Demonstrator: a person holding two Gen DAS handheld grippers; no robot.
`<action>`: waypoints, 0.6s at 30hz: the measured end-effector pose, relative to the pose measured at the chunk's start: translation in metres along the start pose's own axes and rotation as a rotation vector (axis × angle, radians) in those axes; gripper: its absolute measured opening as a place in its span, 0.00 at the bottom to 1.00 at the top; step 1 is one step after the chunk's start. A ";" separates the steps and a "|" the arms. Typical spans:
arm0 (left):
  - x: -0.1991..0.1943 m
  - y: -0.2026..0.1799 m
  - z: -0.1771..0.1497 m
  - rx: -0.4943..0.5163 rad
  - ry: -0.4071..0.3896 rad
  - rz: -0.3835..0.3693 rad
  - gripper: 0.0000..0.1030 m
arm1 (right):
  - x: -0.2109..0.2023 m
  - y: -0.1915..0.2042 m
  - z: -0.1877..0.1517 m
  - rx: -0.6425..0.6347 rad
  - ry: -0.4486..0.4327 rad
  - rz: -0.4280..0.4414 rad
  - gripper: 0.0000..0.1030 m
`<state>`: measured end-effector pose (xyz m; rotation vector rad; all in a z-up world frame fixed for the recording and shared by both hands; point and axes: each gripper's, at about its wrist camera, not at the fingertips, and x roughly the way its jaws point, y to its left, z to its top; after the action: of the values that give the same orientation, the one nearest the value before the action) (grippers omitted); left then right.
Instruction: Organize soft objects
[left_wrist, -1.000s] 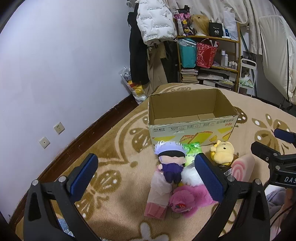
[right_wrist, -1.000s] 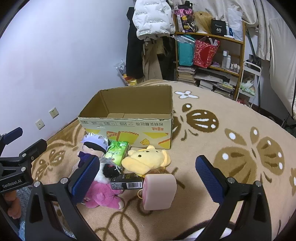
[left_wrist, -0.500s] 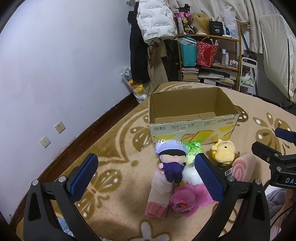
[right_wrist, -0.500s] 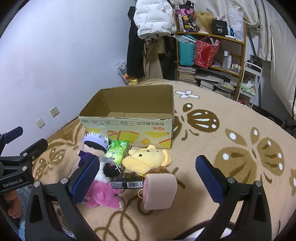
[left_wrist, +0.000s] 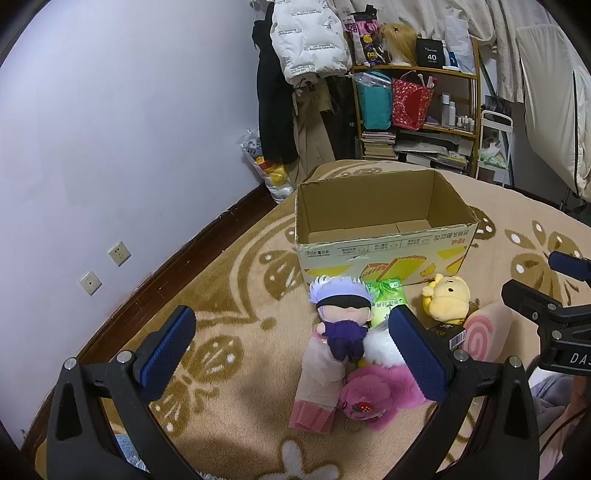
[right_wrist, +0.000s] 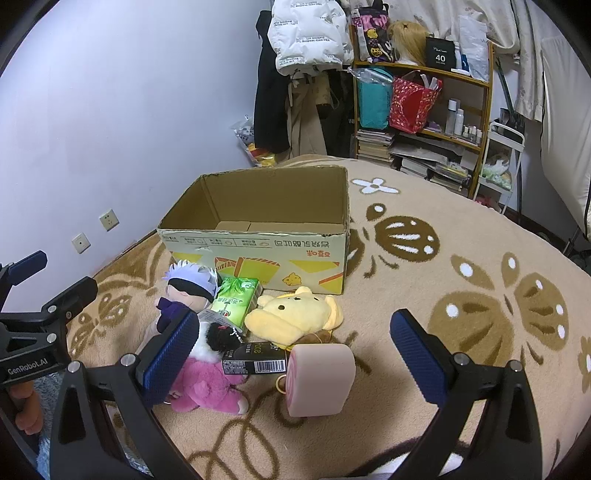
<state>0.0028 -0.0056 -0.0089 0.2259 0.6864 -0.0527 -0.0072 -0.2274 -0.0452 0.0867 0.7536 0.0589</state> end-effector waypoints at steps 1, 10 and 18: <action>0.000 0.000 0.000 -0.001 0.001 0.000 1.00 | 0.000 0.000 0.001 0.000 0.001 0.000 1.00; 0.001 -0.001 0.000 -0.002 0.003 0.003 1.00 | 0.001 0.000 0.000 0.000 0.002 0.000 1.00; 0.001 -0.001 0.000 -0.001 0.004 0.002 1.00 | 0.001 0.000 0.001 0.000 0.004 0.000 1.00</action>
<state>0.0031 -0.0064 -0.0096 0.2254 0.6898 -0.0503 -0.0061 -0.2274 -0.0455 0.0862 0.7573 0.0594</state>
